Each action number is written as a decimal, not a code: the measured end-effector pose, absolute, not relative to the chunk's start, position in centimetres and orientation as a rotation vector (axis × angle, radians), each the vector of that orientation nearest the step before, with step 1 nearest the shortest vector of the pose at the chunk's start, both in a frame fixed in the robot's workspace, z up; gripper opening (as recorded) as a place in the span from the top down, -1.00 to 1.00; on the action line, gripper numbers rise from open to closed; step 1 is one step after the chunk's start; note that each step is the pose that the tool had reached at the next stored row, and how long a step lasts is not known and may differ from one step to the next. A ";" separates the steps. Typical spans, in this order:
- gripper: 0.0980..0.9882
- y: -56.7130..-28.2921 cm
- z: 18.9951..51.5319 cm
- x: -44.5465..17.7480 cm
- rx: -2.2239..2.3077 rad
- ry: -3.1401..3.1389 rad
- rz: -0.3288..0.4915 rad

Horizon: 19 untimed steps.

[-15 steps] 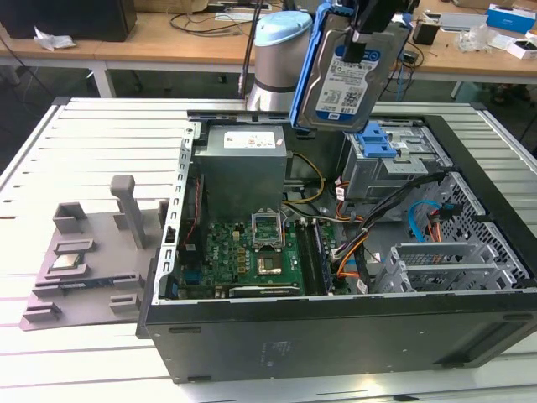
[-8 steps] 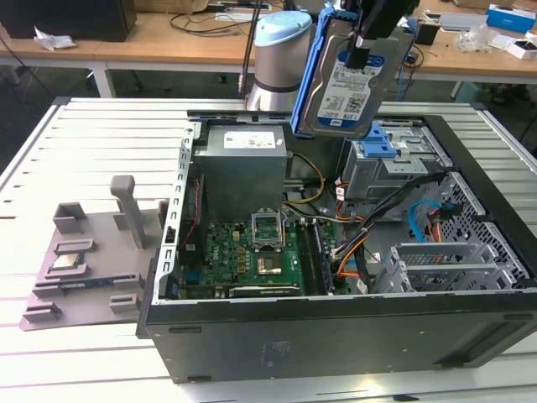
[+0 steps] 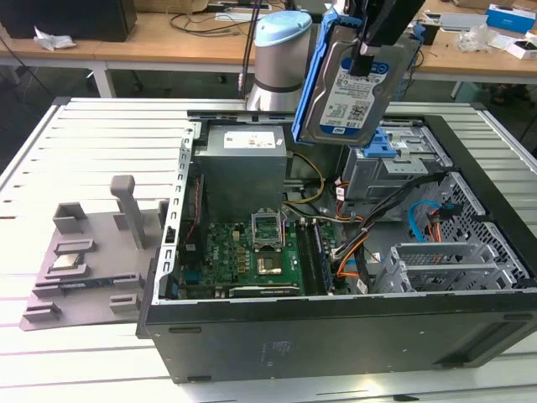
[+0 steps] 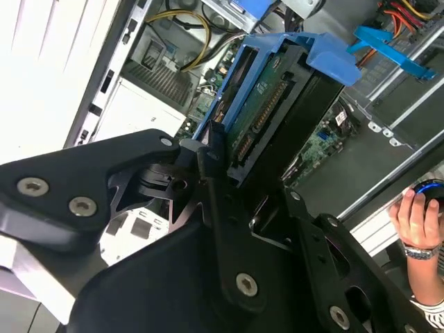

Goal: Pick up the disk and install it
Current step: 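Pick up the disk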

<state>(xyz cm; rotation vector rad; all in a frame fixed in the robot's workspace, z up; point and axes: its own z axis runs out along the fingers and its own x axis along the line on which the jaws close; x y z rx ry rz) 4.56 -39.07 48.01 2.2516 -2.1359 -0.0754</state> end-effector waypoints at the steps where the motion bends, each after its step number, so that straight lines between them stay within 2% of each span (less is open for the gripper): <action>1: 0.41 -39.2 48.0 4.6 2.252 -2.136 -0.075; 19: 0.41 -42.4 48.0 4.6 2.252 -2.136 -0.075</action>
